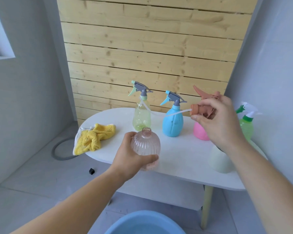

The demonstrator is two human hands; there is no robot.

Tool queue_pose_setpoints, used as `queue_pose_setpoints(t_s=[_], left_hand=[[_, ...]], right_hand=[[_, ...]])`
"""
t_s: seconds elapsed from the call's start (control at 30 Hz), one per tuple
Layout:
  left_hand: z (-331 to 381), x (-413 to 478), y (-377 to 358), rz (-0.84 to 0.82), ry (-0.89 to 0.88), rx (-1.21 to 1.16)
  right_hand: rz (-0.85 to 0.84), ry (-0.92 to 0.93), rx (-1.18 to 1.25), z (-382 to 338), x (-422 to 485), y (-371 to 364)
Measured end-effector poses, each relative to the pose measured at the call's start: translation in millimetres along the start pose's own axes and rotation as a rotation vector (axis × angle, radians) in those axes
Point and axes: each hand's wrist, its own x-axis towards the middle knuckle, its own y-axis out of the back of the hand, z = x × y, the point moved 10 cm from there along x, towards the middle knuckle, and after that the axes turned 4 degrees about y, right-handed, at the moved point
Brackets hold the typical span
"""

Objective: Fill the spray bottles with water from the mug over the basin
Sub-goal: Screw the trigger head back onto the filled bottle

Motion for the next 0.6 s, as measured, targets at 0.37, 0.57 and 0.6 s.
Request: queue_pose_setpoints(t_s=[0.37,0.57,0.6], left_hand=[[-5,24,-26,-0.007,0.024,0.007],[-10,32,-37,-0.012,0.03,-0.023],[-10,33,-39,-0.014,0.031,-0.034]], right_hand=[[-0.038,-0.041,0.076,19,3,9],[0.01,0.057,0.091,16,6,17],[0.008,0.075,0.093,16,7,18]])
